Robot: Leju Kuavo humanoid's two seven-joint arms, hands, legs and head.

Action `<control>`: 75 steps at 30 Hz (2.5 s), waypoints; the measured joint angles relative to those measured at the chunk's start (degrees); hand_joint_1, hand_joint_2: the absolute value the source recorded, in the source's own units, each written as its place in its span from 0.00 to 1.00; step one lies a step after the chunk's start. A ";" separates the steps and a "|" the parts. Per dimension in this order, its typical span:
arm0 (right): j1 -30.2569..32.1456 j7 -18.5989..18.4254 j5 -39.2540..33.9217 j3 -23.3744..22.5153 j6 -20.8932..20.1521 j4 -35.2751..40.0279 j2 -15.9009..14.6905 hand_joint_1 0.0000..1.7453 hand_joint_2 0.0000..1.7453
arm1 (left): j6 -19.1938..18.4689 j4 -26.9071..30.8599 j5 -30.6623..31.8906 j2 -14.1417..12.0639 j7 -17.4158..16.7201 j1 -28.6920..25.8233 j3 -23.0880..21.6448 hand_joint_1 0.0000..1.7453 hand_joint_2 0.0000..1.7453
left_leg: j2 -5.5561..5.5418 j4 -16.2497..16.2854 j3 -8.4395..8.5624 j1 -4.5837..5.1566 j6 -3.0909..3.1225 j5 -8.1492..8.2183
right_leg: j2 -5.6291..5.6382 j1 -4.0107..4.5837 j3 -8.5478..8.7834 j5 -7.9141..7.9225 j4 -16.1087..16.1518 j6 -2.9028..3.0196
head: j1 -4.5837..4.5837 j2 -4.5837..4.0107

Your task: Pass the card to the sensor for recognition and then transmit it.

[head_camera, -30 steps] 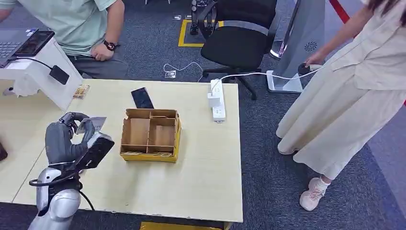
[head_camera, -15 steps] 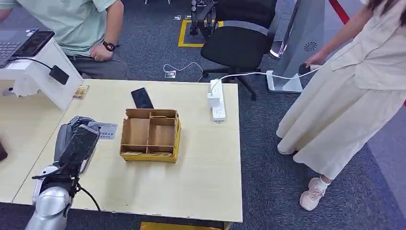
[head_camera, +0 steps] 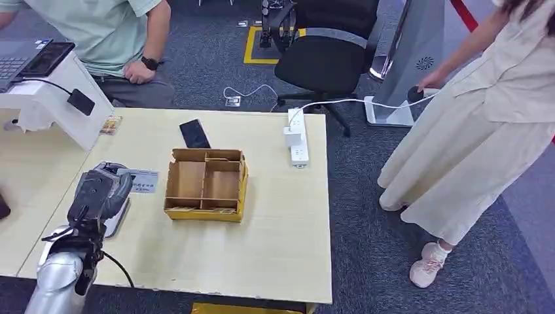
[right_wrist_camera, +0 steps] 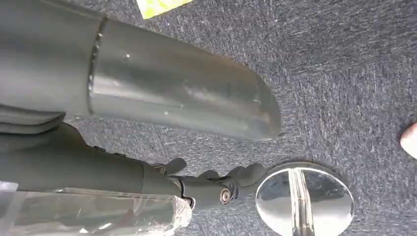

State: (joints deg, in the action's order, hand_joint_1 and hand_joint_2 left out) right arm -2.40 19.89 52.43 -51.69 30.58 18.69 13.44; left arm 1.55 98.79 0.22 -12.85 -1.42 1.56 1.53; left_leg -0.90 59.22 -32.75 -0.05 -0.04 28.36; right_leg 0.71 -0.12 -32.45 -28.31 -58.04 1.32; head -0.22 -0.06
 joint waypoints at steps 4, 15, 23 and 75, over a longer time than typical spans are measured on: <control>-0.04 0.15 -0.35 -0.13 0.00 -0.17 -0.11 0.00 0.00 | -0.87 0.69 -2.38 -0.04 1.77 -1.50 0.52 1.00 1.00 | 0.03 -0.01 0.00 0.00 0.00 0.00 | 0.07 0.00 0.01 0.00 -0.01 0.00 | -0.02 0.02; 0.01 0.85 -0.85 -1.27 -0.04 -0.41 -0.42 0.00 0.00 | -6.34 10.45 -0.87 0.37 5.16 -13.24 4.18 1.00 1.00 | 0.09 -0.01 0.01 0.00 0.02 0.07 | 0.09 0.00 -0.01 -0.02 0.01 0.01 | -0.02 0.02; -0.20 0.94 -0.74 -1.66 -0.13 -0.15 -0.48 0.00 0.00 | -7.69 16.15 1.75 2.84 6.16 -18.04 4.33 1.00 1.00 | 0.04 -0.01 0.01 0.01 0.05 0.08 | 0.01 0.00 0.02 -0.03 0.02 -0.01 | 0.02 0.02; -0.63 -0.02 0.90 -1.68 -0.02 0.22 -0.61 0.00 0.00 | 4.70 13.40 10.08 6.01 -2.71 -15.72 15.68 1.00 1.00 | 0.03 -0.01 0.01 -0.01 0.05 0.08 | 0.01 0.01 0.02 -0.04 0.02 -0.01 | 0.00 0.02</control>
State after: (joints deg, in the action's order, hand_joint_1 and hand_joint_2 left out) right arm -3.04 19.87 53.33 -53.37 30.56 18.91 12.83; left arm 6.25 112.19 10.30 -6.84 -4.13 -14.17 17.20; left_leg -0.88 59.21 -32.74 -0.06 0.00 28.44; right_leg 0.71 -0.11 -32.43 -28.35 -58.03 1.31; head -0.22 -0.04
